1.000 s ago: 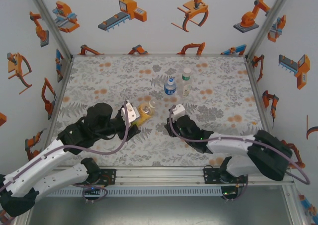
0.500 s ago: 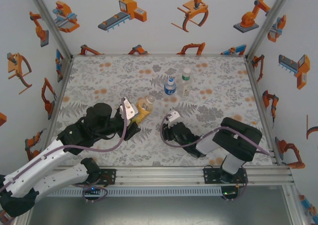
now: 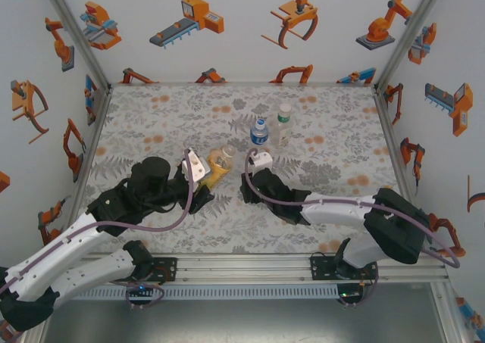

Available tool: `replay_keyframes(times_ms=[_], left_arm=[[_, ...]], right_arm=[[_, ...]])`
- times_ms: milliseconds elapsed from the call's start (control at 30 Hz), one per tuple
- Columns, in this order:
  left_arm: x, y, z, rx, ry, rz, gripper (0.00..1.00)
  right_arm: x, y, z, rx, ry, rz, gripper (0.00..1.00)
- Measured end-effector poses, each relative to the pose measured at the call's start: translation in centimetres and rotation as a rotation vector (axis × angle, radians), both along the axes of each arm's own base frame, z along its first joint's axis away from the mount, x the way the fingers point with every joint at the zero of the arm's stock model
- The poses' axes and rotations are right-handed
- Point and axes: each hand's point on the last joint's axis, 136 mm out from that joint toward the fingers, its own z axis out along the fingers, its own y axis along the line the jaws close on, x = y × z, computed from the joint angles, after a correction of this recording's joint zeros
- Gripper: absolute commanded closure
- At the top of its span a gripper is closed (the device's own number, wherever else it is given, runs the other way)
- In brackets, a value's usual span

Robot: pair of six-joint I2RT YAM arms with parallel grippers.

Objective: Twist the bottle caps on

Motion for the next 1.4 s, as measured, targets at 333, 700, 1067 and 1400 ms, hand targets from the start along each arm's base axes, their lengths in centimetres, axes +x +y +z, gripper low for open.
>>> replay_keyframes(times_ms=[333, 700, 1067, 1400], left_arm=[[0.5, 0.5, -0.3, 0.002, 0.018, 0.048, 1.00], [0.4, 1.1, 0.0, -0.006, 0.017, 0.062, 1.00], [-0.1, 2.3, 0.4, -0.026, -0.003, 0.078, 1.00], [-0.2, 2.5, -0.1, -0.019, 0.004, 0.083, 1.00]], right_arm=[[0.1, -2.6, -2.0, -0.144, 0.333, -0.115, 0.54], [0.6, -0.9, -3.9, -0.300, 0.512, -0.118, 0.55], [0.5, 0.0, -6.2, -0.365, 0.579, -0.097, 0.57], [0.5, 0.0, -7.3, -0.378, 0.617, -0.094, 0.59]])
